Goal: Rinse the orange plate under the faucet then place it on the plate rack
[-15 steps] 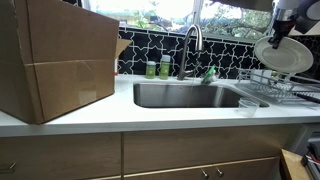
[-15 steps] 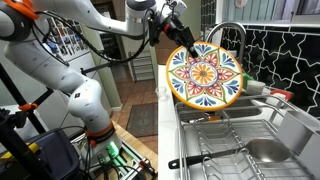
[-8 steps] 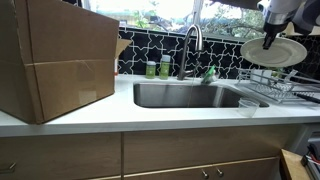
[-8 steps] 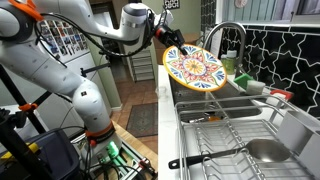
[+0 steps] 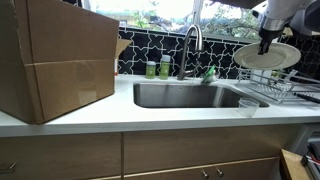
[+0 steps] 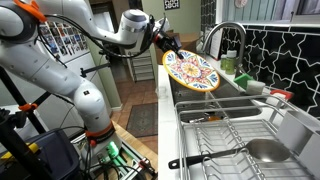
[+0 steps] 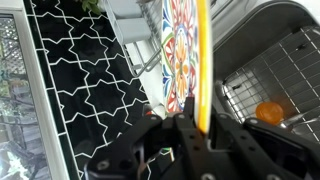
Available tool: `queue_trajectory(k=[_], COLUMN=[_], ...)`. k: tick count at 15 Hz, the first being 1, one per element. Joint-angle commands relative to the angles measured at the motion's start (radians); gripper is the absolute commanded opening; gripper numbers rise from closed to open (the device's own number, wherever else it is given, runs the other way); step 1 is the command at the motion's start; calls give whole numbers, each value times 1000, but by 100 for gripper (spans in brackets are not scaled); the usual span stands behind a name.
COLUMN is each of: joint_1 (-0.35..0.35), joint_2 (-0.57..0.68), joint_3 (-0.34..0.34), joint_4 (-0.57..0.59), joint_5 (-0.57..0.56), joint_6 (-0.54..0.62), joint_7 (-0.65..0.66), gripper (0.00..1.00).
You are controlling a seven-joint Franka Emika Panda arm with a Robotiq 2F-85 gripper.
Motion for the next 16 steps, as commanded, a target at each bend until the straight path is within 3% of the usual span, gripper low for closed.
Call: queue_trajectory(k=[1, 7, 16], joint_1=[36, 130, 139], joint_2=[5, 64, 163], joint_3=[-18, -8, -7], joint_4=[3, -10, -7], joint_5=[-23, -59, -251], joint_6=[-19, 132, 295], joint_7=[-3, -107, -77], gripper=[3, 3, 3])
